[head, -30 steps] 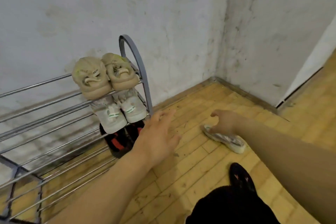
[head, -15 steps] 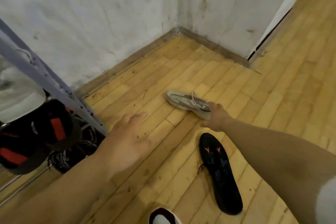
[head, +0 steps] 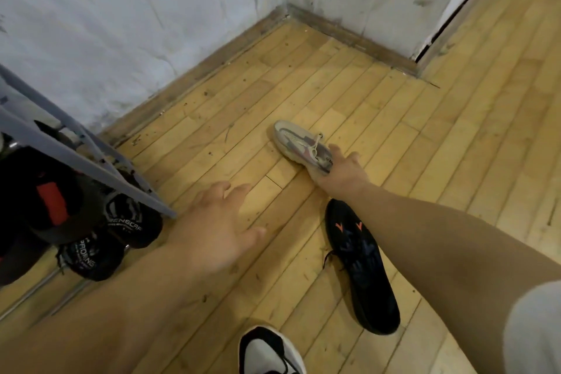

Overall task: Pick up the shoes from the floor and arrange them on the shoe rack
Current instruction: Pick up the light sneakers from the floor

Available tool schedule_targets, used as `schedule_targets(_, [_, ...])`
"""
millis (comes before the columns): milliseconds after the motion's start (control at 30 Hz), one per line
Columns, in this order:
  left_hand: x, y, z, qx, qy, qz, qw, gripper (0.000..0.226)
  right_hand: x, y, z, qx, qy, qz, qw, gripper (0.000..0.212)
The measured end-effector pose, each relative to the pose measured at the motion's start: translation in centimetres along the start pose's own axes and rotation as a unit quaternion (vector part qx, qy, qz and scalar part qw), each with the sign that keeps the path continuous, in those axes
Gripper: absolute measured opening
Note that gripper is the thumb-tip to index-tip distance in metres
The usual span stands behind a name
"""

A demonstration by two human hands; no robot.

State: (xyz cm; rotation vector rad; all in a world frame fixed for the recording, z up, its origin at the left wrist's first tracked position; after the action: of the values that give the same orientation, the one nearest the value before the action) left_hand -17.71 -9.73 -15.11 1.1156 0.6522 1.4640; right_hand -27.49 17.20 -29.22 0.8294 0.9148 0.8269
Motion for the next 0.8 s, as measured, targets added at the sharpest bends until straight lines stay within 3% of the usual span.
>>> schedule_targets(100, [2.0,2.1,0.9,-0.009,-0.034,-0.020,0.999,0.084,1.2,3.0,4.0,-0.022,0.002,-0.014,1.000,0.092])
schedule_targets(200, [5.5,4.4,2.5,-0.008,-0.111,-0.138,0.984,0.084,5.1,7.7,10.5,-0.019,-0.020,-0.087,0.996,0.085])
schedule_targets(433, [13.6,8.8,7.7,-0.016,-0.201,-0.226,0.953,0.089,18.3,15.3,28.9,0.151,-0.069,-0.204,0.965,0.067])
schedule_targets(567, [18.3,9.0,12.5,-0.023,-0.262,-0.254,0.931,0.090,23.8,15.9,35.9,0.197,-0.128,-0.227,0.945,0.065])
schedule_targets(700, [21.6,8.7,17.6,-0.023,-0.304,-0.283,0.909,0.088,24.5,14.7,39.7,0.174,-0.129,-0.210,0.953,0.072])
schedule_targets(800, [20.8,9.2,20.2,-0.023,-0.294,-0.264,0.919,0.088,20.9,14.7,41.2,0.162,-0.094,-0.193,0.963,0.073])
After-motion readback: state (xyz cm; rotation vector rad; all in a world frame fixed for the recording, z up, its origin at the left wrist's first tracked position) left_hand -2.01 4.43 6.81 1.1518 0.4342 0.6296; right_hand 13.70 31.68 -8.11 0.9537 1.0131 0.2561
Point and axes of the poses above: each hand's wrist, its own z-axis away from the middle knuckle, its own y-axis out of the back of the hand, x = y × z, the point moved 8 cm from there along -z, towards the middle knuckle, and after that the axes turned 4 degrees about x, right-handed, at the moved point
